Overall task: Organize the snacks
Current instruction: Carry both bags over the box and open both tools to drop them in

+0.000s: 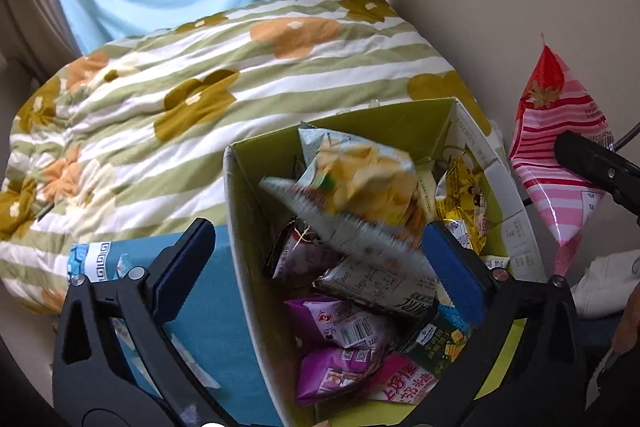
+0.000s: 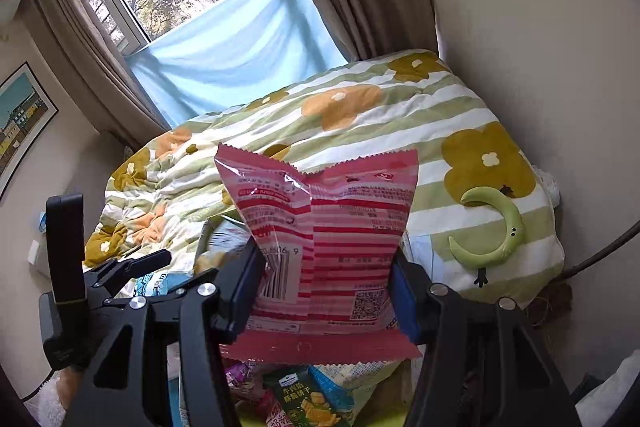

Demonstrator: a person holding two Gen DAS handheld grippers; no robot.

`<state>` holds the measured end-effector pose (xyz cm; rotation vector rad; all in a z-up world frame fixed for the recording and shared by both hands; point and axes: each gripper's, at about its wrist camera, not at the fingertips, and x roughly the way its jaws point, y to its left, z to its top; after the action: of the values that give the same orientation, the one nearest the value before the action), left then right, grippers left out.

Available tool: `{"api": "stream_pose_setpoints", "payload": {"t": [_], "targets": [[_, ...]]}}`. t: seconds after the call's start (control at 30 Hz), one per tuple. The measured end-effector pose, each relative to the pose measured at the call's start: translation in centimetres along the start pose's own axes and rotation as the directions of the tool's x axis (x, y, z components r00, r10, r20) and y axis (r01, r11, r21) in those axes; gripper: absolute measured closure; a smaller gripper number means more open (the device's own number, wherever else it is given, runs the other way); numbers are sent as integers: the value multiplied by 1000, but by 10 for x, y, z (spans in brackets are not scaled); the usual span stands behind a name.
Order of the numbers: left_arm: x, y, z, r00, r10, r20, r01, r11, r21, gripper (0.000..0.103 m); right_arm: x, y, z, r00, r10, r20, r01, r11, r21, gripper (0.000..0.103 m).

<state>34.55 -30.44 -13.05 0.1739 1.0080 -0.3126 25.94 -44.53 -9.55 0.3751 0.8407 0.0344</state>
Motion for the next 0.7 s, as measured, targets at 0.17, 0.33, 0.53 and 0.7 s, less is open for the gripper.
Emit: {"api": "stream_pose_setpoints", "payload": {"t": [0.17, 0.33, 0.53, 0.7], "targets": [[-13, 2, -19, 1000, 22, -18, -22, 1000, -2, 0, 13, 0, 1, 999, 4, -36, -6, 999, -47, 49], [-21, 8, -38, 999, 27, -24, -28, 999, -24, 0, 22, 2, 3, 998, -23, -62, 16, 995, -103, 49], [-31, 18, -49, 999, 44, -22, -45, 998, -52, 0, 26, 8, -1, 996, -11, -89, 0, 992, -124, 48], [-44, 26, -60, 998, 64, -8, -64, 996, -68, 0, 27, 9, -15, 995, 28, -93, -38, 994, -101, 14]]}}
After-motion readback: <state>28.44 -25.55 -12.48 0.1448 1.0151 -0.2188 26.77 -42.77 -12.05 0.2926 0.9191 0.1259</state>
